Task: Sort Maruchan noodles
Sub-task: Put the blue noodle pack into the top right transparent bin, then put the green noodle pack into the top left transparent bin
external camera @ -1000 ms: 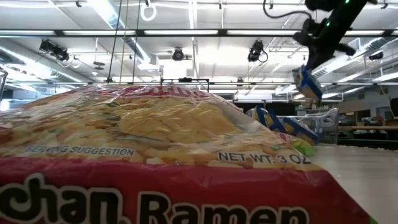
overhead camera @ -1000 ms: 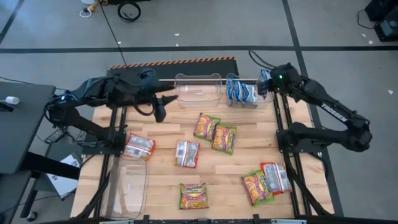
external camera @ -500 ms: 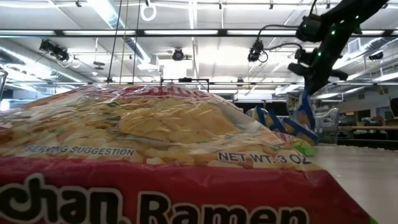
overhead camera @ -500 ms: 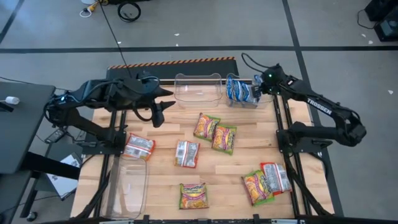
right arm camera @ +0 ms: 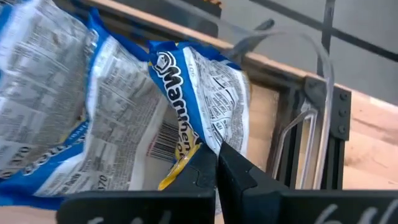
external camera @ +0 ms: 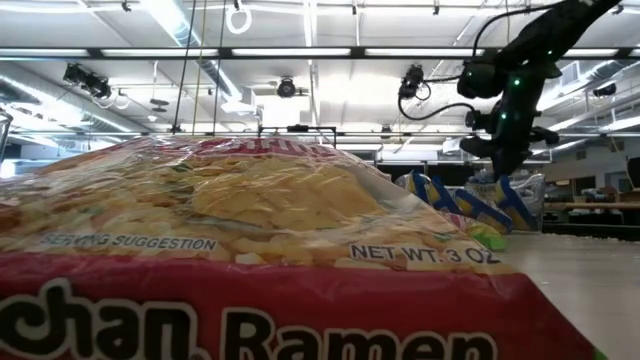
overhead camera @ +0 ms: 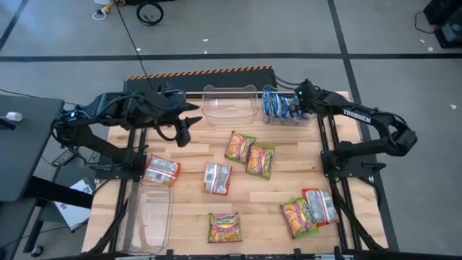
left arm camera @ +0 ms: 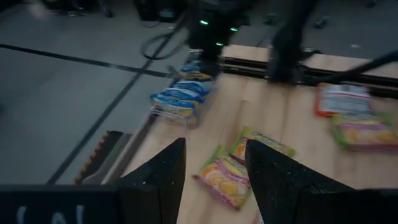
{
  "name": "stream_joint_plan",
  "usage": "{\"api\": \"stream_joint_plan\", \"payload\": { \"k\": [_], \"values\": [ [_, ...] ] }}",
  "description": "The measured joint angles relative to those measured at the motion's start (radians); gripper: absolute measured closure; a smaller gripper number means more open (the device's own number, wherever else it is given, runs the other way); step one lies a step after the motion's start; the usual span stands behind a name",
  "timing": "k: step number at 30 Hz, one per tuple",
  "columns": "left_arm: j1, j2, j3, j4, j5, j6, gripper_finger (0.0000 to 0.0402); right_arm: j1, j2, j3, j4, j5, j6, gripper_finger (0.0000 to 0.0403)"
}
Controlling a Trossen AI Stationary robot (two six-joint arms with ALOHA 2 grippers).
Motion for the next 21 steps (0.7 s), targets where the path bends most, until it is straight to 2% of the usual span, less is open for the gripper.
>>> {"api": "stream_joint_plan", "payload": {
  "k": [3,5,11,16,19,21],
  "values": [
    [0.013,-0.001,0.0,-0.021,-0.076,0.014,0.023,0.0,0.019,0.0,-0.006,0.001,0.032,0.0391],
    [0.023,-0.001,0.0,-0.036,-0.079,0.027,0.023,0.0,0.025,0.0,-0.006,0.001,0.059,0.0378],
    [0.063,-0.001,0.0,-0.047,0.112,0.041,0.023,-0.017,0.013,0.0,0.025,-0.016,0.077,0.0313],
    [0.06,-0.009,0.0,-0.054,0.13,0.075,0.023,-0.005,0.008,0.0,0.054,-0.01,0.147,0.0282],
    [0.07,-0.058,-0.002,-0.088,0.14,0.152,0.023,0.057,-0.043,0.0,0.05,-0.011,0.202,0.0282],
    [0.093,-0.107,-0.027,-0.072,0.181,0.182,0.023,0.128,-0.088,0.0,0.052,0.005,0.256,0.0284]
  ]
}}
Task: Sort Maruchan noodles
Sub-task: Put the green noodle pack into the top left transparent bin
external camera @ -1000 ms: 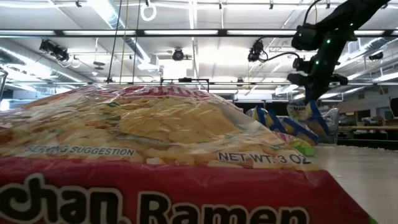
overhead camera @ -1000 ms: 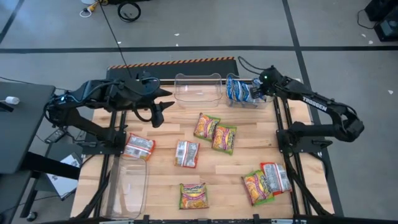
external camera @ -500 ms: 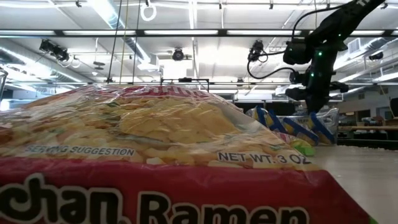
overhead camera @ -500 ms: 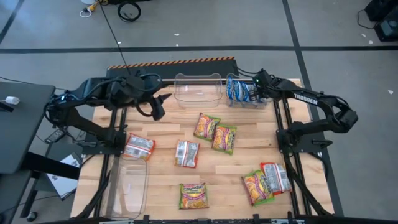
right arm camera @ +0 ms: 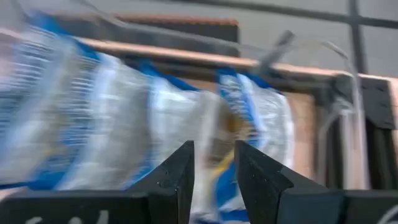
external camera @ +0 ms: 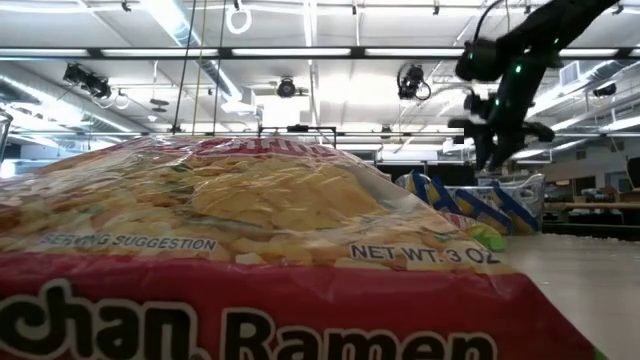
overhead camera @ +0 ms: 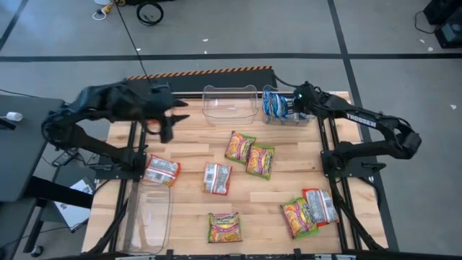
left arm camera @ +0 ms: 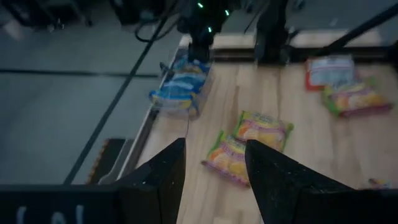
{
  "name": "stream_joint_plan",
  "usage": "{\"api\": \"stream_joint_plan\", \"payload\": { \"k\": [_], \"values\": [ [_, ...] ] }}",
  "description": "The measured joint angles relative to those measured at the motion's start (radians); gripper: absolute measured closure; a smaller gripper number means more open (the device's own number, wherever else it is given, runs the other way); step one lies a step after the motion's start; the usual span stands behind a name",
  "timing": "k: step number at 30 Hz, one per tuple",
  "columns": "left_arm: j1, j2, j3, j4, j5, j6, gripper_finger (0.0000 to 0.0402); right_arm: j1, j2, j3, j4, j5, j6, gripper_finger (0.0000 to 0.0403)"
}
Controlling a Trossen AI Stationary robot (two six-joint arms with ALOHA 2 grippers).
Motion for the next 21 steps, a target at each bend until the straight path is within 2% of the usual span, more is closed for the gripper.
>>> {"api": "stream_joint_plan", "payload": {
  "k": [5,10,16,21],
  "values": [
    [0.058,-0.19,-0.276,0.177,0.164,0.038,0.023,0.244,-0.08,0.0,0.026,0.045,0.095,0.0284],
    [0.093,-0.327,-0.534,0.388,0.259,0.017,0.023,0.488,-0.106,0.0,0.181,-0.022,0.126,0.0284],
    [0.094,-0.351,-0.69,0.585,0.339,-0.057,0.023,0.667,-0.107,0.0,0.542,-0.16,0.127,0.0284],
    [0.093,-0.345,-0.765,0.71,0.395,-0.069,0.023,0.743,-0.105,0.0,0.636,-0.136,0.183,0.0286]
  ]
}}
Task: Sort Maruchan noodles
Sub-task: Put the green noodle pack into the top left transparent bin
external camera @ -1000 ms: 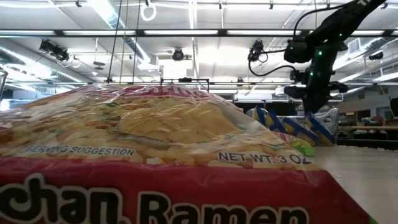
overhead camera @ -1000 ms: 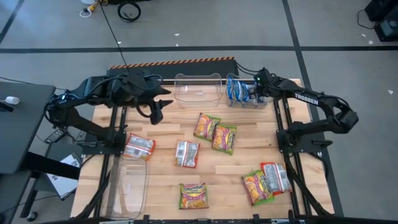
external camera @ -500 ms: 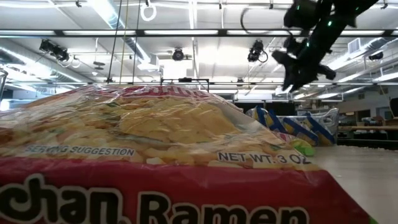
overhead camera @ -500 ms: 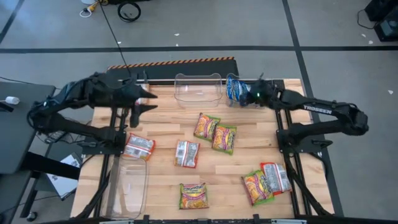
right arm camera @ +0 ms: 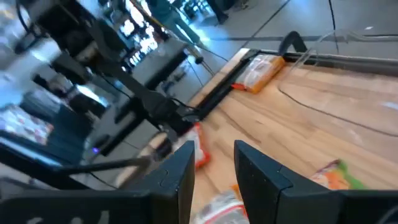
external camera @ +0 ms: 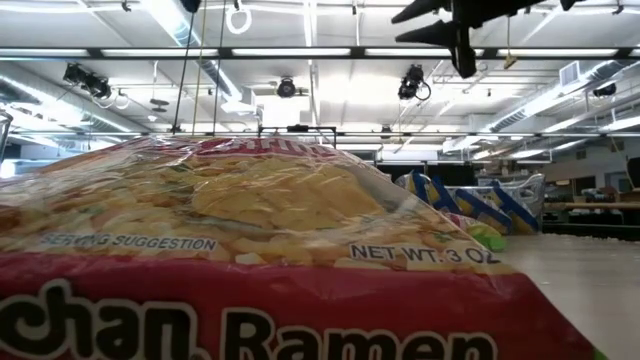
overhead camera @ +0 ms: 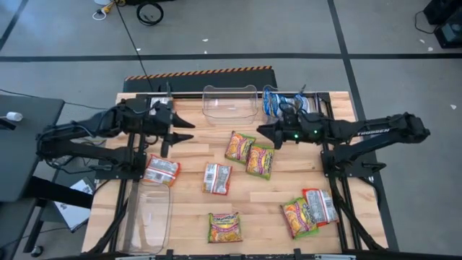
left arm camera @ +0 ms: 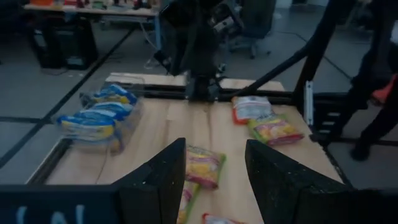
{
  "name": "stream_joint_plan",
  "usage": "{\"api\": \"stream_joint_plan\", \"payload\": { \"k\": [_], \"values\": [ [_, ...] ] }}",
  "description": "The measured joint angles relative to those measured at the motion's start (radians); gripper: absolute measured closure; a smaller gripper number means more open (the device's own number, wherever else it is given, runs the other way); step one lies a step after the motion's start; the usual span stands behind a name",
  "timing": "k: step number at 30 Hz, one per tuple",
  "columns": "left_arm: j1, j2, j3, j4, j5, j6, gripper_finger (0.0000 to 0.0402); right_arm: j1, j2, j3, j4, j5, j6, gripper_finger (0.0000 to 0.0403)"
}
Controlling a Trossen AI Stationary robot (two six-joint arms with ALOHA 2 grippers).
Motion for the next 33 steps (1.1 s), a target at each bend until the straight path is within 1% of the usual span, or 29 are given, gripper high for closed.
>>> {"api": "stream_joint_plan", "payload": {
  "k": [3,6,9,12,14,16,19,22,25,27,29,33],
  "values": [
    [0.0,-0.002,-0.021,0.081,0.023,-0.018,0.023,0.069,0.039,0.0,0.019,0.028,0.005,0.029],
    [-0.002,0.0,-0.026,0.101,0.026,-0.017,0.023,0.147,0.108,0.005,0.042,0.075,0.018,0.0295],
    [-0.001,-0.002,-0.025,0.101,0.026,-0.018,0.023,0.214,0.199,0.058,0.035,0.127,0.027,0.0301],
    [-0.002,-0.025,-0.026,0.063,0.026,-0.017,0.023,0.245,0.304,0.145,0.004,0.149,0.02,0.0306],
    [-0.001,-0.048,-0.024,0.033,0.017,-0.016,0.023,0.251,0.375,0.222,-0.075,0.151,0.018,0.0309],
    [0.005,-0.07,-0.025,-0.016,-0.007,0.005,0.023,0.248,0.444,0.307,-0.195,0.154,0.0,0.0311],
    [0.007,-0.119,-0.025,-0.096,-0.054,0.015,0.023,0.234,0.541,0.449,-0.433,0.16,-0.047,0.0311],
    [0.006,-0.162,-0.025,-0.17,-0.071,0.004,0.023,0.208,0.615,0.572,-0.698,0.16,-0.051,0.0312],
    [0.005,-0.182,-0.025,-0.226,-0.072,-0.022,0.023,0.176,0.658,0.625,-0.903,0.191,-0.004,0.0312],
    [0.004,-0.191,-0.025,-0.272,-0.072,-0.034,0.023,0.147,0.688,0.621,-0.97,0.182,0.018,0.0312],
    [0.004,-0.193,-0.025,-0.291,-0.073,-0.049,0.023,0.121,0.718,0.588,-0.987,0.138,0.018,0.0312],
    [0.004,-0.19,-0.025,-0.328,-0.073,-0.052,0.023,0.1,0.8,0.531,-0.921,0.061,-0.004,0.0312]
  ]
}}
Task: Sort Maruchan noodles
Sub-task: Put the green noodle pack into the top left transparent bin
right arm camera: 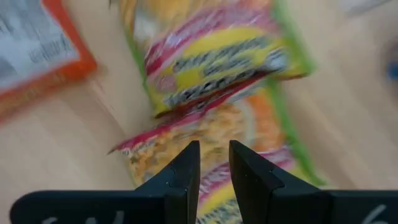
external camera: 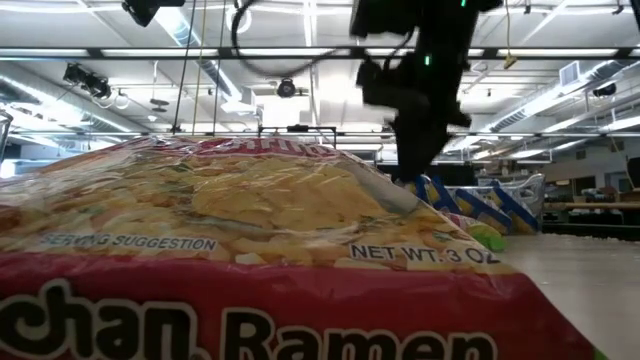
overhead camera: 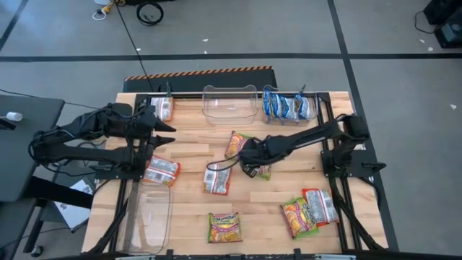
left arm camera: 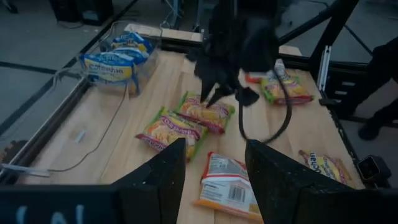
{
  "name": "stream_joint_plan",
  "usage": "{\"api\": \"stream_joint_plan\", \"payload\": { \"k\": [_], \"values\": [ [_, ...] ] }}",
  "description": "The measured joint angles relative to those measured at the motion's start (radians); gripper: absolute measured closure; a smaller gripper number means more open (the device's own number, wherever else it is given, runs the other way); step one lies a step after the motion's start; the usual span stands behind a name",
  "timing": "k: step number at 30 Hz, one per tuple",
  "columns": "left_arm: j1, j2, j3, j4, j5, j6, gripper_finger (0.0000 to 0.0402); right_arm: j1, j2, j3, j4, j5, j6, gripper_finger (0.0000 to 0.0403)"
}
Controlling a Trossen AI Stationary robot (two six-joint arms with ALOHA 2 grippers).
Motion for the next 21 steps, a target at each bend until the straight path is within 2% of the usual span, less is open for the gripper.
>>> {"api": "stream_joint_plan", "payload": {
  "k": [5,7,10,13,15,18,21],
  "values": [
    [0.0,-0.001,0.0,0.0,0.0,0.008,0.023,0.013,0.087,-0.005,0.055,-0.077,-0.002,0.0314],
    [0.0,0.0,0.0,-0.001,0.0,0.008,0.023,0.028,0.093,-0.001,0.074,-0.158,0.002,0.0316],
    [0.0,-0.001,0.0,-0.001,0.0,0.003,0.023,0.067,0.075,0.01,0.05,-0.297,0.037,0.0318],
    [0.0,0.0,0.0,0.003,0.0,0.003,0.023,0.114,0.017,0.039,-0.039,-0.359,0.073,0.0319],
    [0.0,-0.001,0.0,0.016,0.0,0.003,0.023,0.143,-0.046,0.057,-0.075,-0.363,0.166,0.0319],
    [0.0,0.0,0.0,0.042,0.0,0.008,0.023,0.194,-0.104,0.051,-0.182,-0.298,0.431,0.0316],
    [0.0,0.01,0.0,0.078,0.007,0.013,0.023,0.23,-0.153,0.023,-0.239,-0.324,0.631,0.0302]
  ]
}}
